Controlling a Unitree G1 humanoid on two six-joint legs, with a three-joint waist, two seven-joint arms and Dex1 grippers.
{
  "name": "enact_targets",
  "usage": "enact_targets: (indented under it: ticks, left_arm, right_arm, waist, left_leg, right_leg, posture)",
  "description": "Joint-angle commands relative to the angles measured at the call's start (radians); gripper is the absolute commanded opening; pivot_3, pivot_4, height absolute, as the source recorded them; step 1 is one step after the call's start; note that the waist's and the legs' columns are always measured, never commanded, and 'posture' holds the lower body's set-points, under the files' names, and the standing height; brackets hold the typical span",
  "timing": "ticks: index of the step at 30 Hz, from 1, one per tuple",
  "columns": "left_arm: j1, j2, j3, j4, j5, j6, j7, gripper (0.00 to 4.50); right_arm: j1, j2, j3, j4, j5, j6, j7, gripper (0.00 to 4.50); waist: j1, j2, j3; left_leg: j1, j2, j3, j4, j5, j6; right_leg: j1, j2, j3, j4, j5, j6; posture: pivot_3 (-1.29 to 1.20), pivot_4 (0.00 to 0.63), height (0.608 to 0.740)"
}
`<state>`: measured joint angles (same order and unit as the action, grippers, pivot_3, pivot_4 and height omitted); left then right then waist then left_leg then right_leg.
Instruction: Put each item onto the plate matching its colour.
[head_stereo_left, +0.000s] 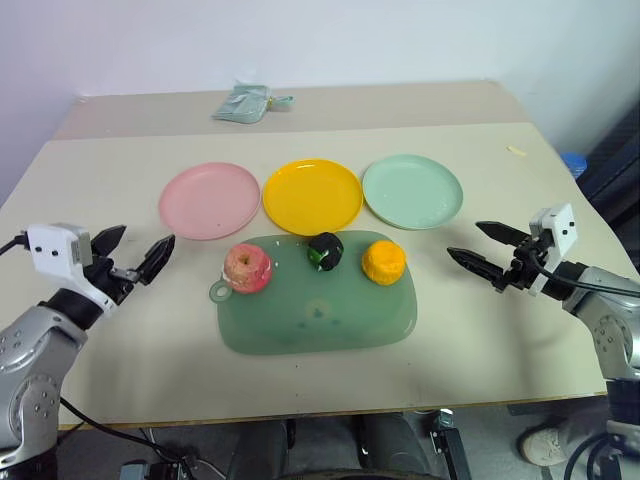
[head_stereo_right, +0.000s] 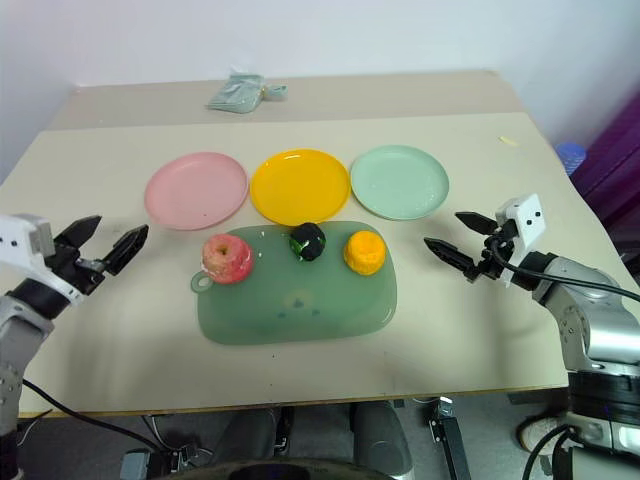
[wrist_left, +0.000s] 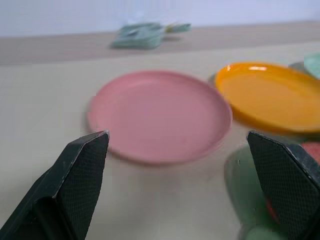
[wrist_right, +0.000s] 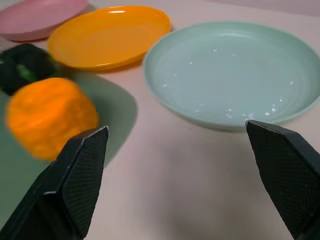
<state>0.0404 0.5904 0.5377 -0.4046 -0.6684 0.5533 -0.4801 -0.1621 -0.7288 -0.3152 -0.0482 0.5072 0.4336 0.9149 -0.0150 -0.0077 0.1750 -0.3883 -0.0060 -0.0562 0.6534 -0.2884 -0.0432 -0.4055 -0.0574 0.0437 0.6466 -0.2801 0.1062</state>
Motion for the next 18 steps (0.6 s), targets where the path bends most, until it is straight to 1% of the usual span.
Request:
enact_targets:
  ticks: [1,3,5,6,9,11,18]
  left_arm:
    - [-0.079,0.04,-0.045,-0.02,-0.077,0.046,-0.055,4.5]
    - [-0.12,0.069,-0.107,-0.032,-0.098,0.086,-0.103,4.5]
    - [-0.143,0.108,-0.185,-0.034,-0.08,0.102,-0.159,4.5]
    - [-0.149,0.129,-0.225,-0.03,-0.061,0.104,-0.187,4.5]
    - [-0.162,0.209,-0.378,0.009,0.065,0.068,-0.261,4.5]
    - [-0.192,0.215,-0.433,0.045,0.115,0.046,-0.272,4.5]
    - [-0.231,0.194,-0.522,0.12,0.195,0.018,-0.309,4.5]
  right_arm:
    - [0.015,-0.02,-0.041,-0.148,0.074,0.046,-0.004,4.46]
    - [0.028,-0.028,-0.047,-0.209,0.115,0.086,0.002,4.46]
    - [0.045,-0.037,-0.044,-0.269,0.146,0.119,0.007,4.46]
    - [0.054,-0.038,-0.04,-0.299,0.16,0.133,0.006,4.46]
    - [0.086,-0.034,-0.023,-0.384,0.193,0.164,-0.008,4.46]
    - [0.096,-0.026,-0.014,-0.411,0.2,0.174,-0.025,4.46]
    - [0.115,-0.021,0.015,-0.477,0.228,0.198,-0.055,4.46]
  waist:
    - [0.001,0.0,0.0]
    - [0.001,0.0,0.0]
    - [0.001,0.0,0.0]
    - [0.001,0.0,0.0]
    - [0.001,0.0,0.0]
    - [0.001,0.0,0.0]
    - [0.002,0.0,0.0]
  left_leg:
    - [0.0,0.0,0.0,0.0,0.0,0.0]
    - [0.0,0.0,0.0,0.0,0.0,0.0]
    - [0.0,0.0,0.0,0.0,0.0,0.0]
    - [0.0,0.0,0.0,0.0,0.0,0.0]
    - [0.0,-0.001,0.0,0.0,0.0,0.0]
    - [0.0,-0.002,0.0,0.0,0.0,0.0]
    - [0.0,0.0,0.0,0.0,0.0,0.0]
  right_leg:
    - [0.0,0.0,0.0,0.0,0.0,0.0]
    - [0.0,0.0,0.0,0.0,0.0,0.0]
    - [0.0,0.0,0.0,0.0,0.0,0.0]
    - [0.0,0.0,0.0,0.0,0.0,0.0]
    - [0.0,0.001,0.0,0.0,0.0,0.0]
    - [0.0,0.001,0.0,0.0,0.0,0.0]
    - [0.0,0.001,0.0,0.0,0.0,0.0]
  posture:
    - [0.0,0.15,0.74]
    - [0.0,0.15,0.74]
    - [0.0,0.15,0.74]
    - [0.0,0.15,0.74]
    - [0.0,0.15,0.74]
    - [0.0,0.15,0.74]
    - [0.0,0.15,0.74]
